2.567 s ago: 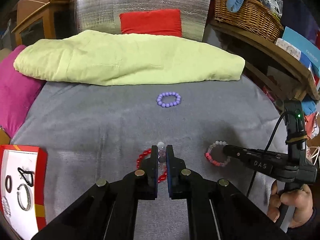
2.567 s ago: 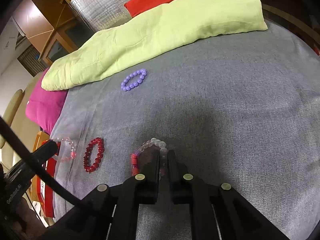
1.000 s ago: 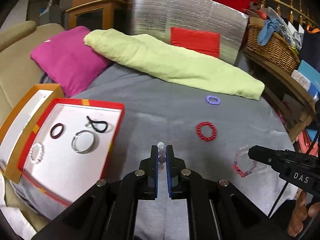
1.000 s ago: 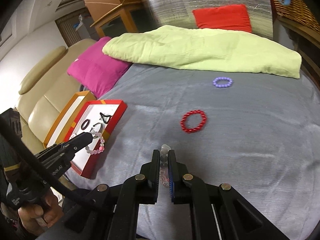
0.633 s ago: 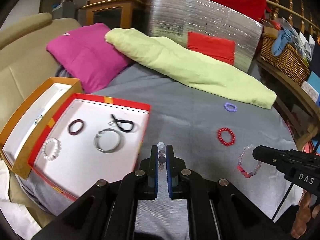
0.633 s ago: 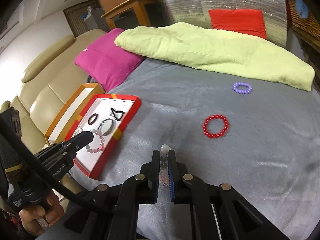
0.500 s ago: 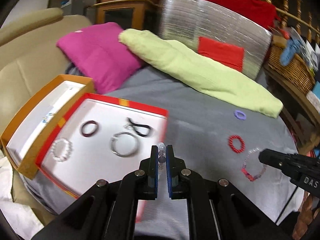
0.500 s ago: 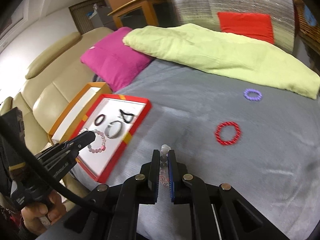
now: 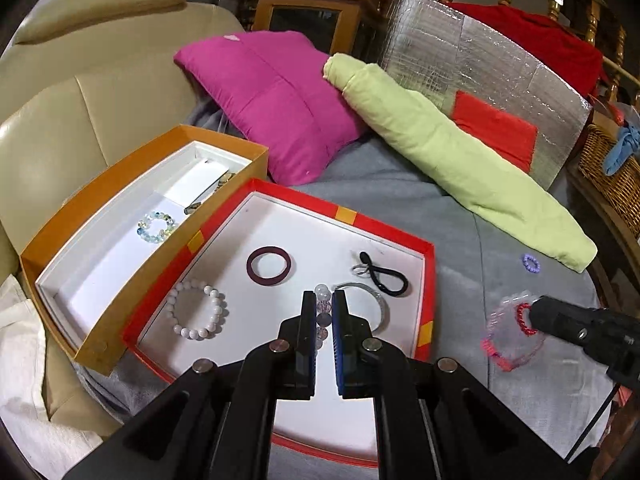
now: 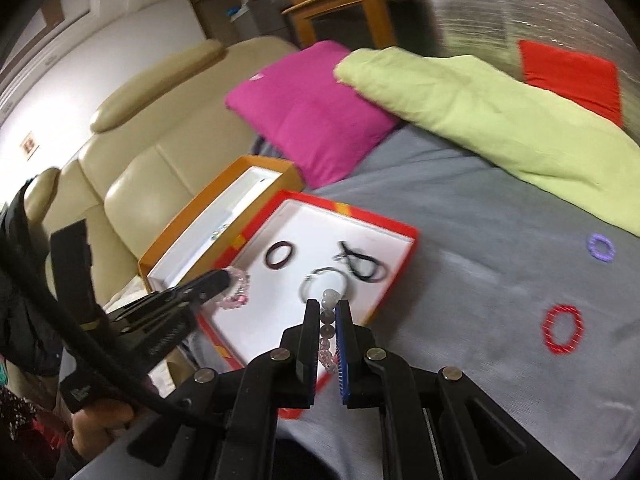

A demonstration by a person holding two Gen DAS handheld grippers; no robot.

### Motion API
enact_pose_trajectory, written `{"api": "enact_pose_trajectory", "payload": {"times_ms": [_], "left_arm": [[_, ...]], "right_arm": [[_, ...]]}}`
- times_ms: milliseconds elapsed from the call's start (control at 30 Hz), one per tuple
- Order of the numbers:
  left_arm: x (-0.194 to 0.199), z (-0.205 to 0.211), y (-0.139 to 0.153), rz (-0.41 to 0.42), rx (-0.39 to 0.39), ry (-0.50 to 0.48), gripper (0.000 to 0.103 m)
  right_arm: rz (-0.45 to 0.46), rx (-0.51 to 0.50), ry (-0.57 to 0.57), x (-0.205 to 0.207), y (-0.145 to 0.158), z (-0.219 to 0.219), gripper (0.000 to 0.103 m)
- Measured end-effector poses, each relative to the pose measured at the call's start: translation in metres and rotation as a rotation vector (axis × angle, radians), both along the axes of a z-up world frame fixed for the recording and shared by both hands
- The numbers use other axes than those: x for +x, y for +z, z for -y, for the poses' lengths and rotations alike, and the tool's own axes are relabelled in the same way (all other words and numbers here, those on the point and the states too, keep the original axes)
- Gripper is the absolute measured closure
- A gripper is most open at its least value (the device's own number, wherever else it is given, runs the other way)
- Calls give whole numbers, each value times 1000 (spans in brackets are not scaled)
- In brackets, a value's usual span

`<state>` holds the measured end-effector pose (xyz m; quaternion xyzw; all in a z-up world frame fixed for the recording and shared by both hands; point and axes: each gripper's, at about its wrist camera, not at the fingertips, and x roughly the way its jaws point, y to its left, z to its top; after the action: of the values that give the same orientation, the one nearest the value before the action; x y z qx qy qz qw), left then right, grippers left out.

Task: Organize jewelry
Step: 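Carry both pink bracelets over the red-rimmed box with both tools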

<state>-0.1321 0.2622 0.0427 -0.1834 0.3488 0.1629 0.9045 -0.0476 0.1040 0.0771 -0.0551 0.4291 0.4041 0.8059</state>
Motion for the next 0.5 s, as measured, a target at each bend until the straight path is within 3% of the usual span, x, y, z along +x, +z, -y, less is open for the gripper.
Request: {"api": "enact_pose_trajectory", "payload": {"times_ms": [500], "left_arm": [[12,-34,-46,-80,-96,-68,96]], "right_arm": [[-168,-84,74,16,-73,-68,95]]}}
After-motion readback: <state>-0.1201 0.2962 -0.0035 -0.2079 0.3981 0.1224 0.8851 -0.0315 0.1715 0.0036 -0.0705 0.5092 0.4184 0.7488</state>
